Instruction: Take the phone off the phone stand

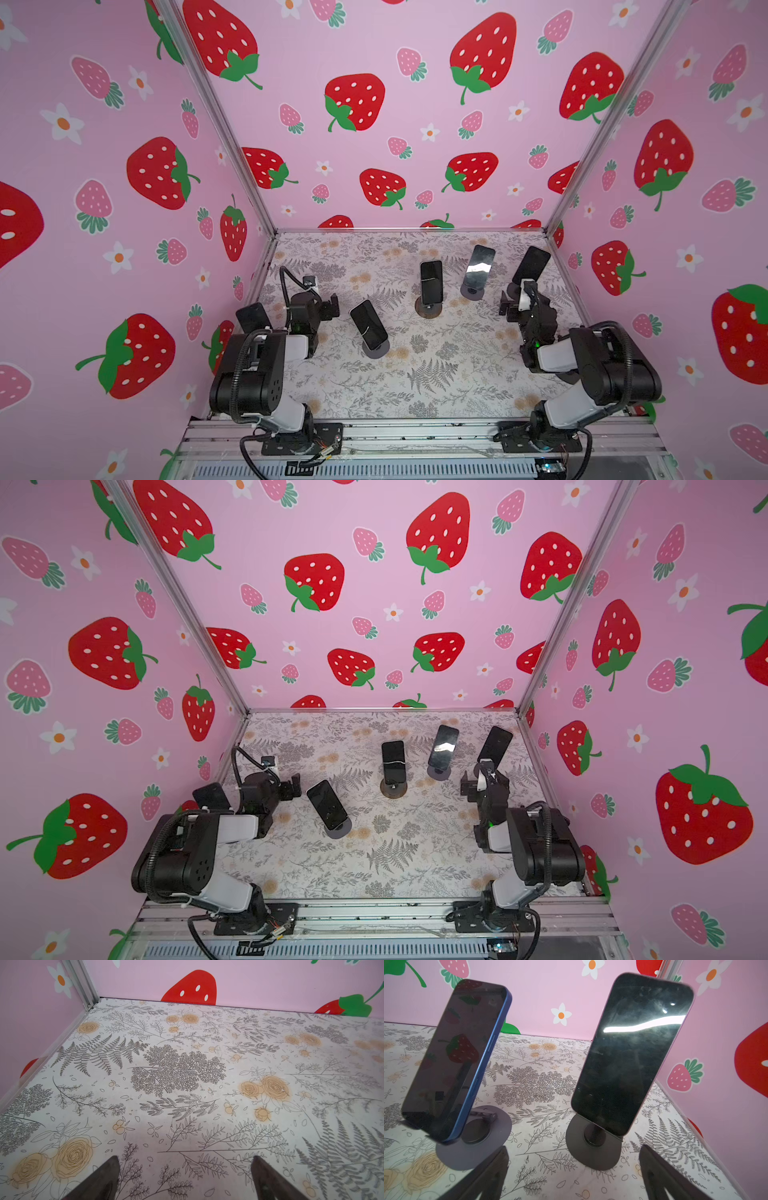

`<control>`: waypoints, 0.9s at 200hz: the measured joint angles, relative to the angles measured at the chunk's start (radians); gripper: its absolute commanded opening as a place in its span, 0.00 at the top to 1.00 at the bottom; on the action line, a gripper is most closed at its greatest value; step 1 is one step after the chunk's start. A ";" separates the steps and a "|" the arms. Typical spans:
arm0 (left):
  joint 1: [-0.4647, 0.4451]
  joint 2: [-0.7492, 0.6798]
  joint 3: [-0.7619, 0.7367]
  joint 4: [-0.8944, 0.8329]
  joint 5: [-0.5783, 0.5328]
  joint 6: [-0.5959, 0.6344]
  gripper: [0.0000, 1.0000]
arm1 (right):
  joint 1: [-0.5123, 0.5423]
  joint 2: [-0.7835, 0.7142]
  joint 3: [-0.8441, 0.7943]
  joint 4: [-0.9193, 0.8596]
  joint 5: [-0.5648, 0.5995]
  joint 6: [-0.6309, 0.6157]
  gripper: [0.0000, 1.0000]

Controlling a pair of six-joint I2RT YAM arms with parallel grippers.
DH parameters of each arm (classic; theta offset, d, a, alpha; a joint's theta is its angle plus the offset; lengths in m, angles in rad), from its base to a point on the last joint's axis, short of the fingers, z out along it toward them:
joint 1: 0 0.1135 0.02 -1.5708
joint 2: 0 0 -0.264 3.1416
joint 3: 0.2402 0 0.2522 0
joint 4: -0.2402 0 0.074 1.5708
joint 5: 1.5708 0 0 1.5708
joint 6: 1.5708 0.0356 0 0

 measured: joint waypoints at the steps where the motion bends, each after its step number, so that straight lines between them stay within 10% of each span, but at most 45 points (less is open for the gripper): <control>1: 0.000 0.000 0.000 0.000 0.000 0.000 0.01 | 0.000 0.000 0.000 0.000 -0.001 0.000 0.00; 180: -0.005 0.000 0.002 -0.008 0.011 -0.002 0.01 | 0.005 0.000 0.000 0.000 -0.002 0.000 0.00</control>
